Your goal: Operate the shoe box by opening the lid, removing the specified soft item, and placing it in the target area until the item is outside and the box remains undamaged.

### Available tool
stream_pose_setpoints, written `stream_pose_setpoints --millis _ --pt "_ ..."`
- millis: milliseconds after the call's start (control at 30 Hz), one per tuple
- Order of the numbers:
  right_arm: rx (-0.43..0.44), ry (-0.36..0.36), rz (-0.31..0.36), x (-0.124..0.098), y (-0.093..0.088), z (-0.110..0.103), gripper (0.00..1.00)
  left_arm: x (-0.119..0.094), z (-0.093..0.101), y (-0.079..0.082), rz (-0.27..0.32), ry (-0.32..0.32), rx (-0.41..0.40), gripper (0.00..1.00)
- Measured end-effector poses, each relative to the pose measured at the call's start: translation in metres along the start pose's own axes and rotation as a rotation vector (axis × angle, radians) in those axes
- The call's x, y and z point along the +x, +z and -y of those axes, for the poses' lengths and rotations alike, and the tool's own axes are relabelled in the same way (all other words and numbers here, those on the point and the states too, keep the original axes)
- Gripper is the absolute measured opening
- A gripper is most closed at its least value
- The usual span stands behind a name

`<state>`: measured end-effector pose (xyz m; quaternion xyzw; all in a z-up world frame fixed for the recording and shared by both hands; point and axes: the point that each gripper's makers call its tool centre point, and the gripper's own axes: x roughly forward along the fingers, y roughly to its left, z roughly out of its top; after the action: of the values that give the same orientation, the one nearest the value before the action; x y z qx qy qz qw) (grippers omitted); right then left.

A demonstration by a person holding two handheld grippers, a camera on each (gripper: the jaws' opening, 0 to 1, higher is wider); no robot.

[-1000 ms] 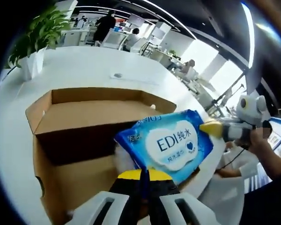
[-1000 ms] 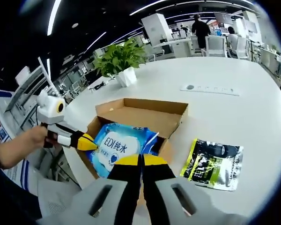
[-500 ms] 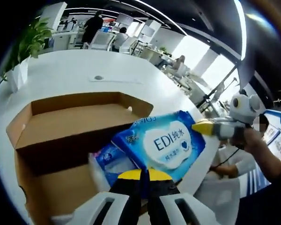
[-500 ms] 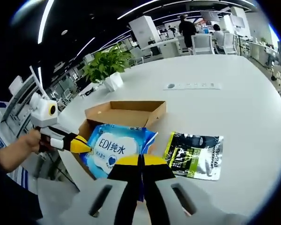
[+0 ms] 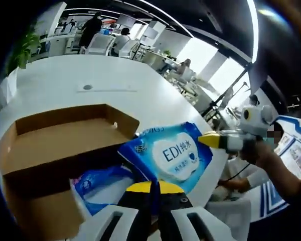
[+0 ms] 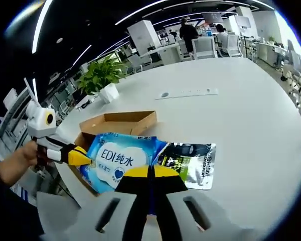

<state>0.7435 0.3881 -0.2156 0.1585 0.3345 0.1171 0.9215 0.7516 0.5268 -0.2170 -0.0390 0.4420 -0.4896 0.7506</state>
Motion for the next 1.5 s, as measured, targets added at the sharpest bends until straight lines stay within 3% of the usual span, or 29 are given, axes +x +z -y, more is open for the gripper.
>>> stream_pose_setpoints --millis 567,633,1033,1500 --pt "0.021 -0.077 -0.004 -0.011 0.007 0.052 0.0 0.047 0.024 0.021 -0.019 -0.041 0.023 0.0" --pt "0.028 -0.08 -0.006 -0.003 0.009 0.068 0.0 0.054 0.024 0.023 -0.031 -0.041 0.033 0.0" --pt "0.021 -0.103 -0.042 0.02 0.005 0.093 0.0 0.083 0.011 0.033 -0.083 -0.013 0.06 0.0" --pt "-0.012 -0.093 -0.112 0.05 -0.009 0.112 0.0 0.107 -0.007 0.032 -0.156 0.038 0.098 0.0"
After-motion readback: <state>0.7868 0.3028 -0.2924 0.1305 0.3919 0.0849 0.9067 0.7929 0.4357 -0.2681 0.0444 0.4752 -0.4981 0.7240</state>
